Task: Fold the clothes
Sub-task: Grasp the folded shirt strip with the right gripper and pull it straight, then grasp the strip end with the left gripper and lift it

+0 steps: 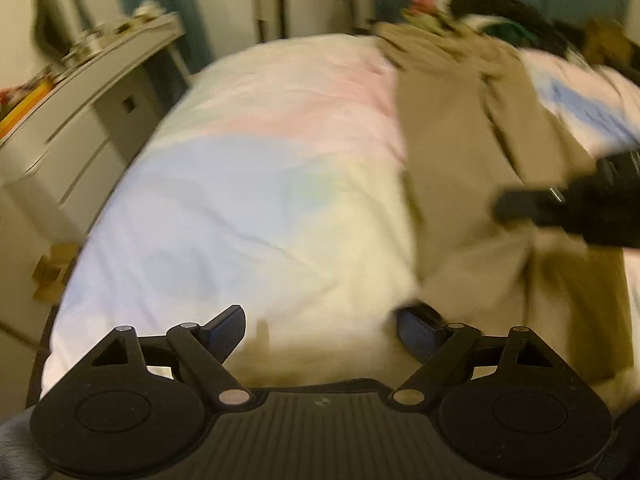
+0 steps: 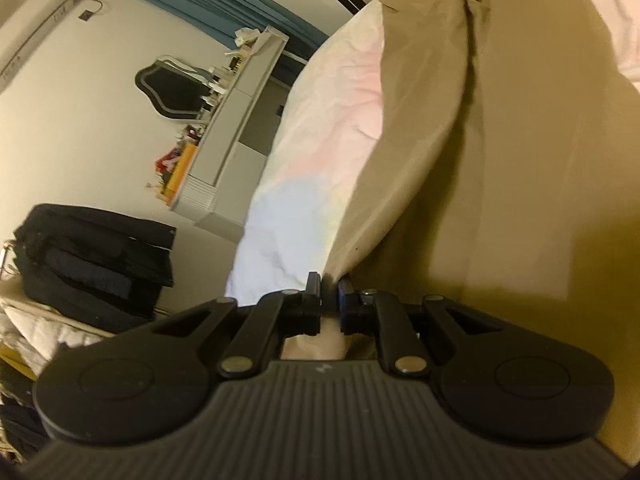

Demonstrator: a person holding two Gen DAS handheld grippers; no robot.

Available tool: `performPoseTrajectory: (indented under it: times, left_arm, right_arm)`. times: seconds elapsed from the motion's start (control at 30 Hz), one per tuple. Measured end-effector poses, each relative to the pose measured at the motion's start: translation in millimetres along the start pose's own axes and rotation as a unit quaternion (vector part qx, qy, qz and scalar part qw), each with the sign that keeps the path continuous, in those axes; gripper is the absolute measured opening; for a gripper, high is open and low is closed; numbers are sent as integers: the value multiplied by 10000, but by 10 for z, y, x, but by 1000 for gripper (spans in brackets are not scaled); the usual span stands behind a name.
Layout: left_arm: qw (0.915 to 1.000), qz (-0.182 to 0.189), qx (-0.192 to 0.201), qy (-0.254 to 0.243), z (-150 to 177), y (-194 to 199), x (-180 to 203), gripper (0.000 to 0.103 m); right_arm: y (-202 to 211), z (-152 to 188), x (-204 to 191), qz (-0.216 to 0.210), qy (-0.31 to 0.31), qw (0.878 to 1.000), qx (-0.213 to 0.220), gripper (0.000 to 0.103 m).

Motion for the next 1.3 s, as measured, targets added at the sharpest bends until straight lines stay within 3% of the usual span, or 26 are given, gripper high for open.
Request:
performPoseTrajectory:
  times: [0.1,0.23,0.37,0.47,0.53,0.63,0.73,0.93,1.0,1.03,1.1,1.13,1.17,1.3]
  left_arm:
    - [9995,91,106,292,-51,57,-117,85]
    - [9972,716,227,26,8,117,-125,85]
    - [9912,1126,508,-470,26,171,36,85]
    - [9825,1624,507,-762,40,171,166,85]
    - [9782,1811,414,-926,20,126,266,82]
    - [9691,2116,152,-1256,-59,-101,452,72]
    - [9643,2308,-139,-1290,-168,-387,572,68]
    - [9695,2273,-511,-757,-311,-744,536,54]
    - [9680,2338,-741,-527,-340,-877,467,34]
    - [9663,2386,-872,-424,-343,-923,437,17]
    - [9621,2490,-1093,-224,-336,-956,373,8]
    - [9597,2546,-1179,-129,-324,-937,337,5]
    - [9572,2601,-1265,-33,-313,-917,302,4]
    - [9498,2705,-1535,343,-240,-839,176,4]
  right_arm:
    - [-26,53,0,-25,-26,10000,-1,12]
    - [-74,124,14,40,-85,10000,-11,12]
    - [44,200,67,545,30,9985,92,11]
    - [118,280,174,1034,42,9946,56,11]
    - [129,365,257,1280,-2,9918,-20,11]
    - [166,464,259,1110,-16,9938,-23,12]
    - [305,526,160,1357,298,9900,258,12]
    - [657,661,131,1742,298,9797,949,13]
    - [709,663,194,1823,82,9772,1081,16]
    - [730,661,230,1856,-37,9760,1135,23]
    - [771,656,301,1919,-274,9731,1244,42]
    - [792,654,337,1951,-393,9714,1298,52]
    - [812,652,373,1982,-511,9695,1352,56]
    - [896,645,517,2102,-984,9600,1564,60]
Point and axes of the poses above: each gripper's, at about its wrist camera, not at the fingertips, and y roughly against the way its jaws point, x to its right, z to its underside, the point moved 2 cm from there along -y, roughly the way its jaws point, and after that the axes turned 6 degrees about -x, right-handed, at the moved point
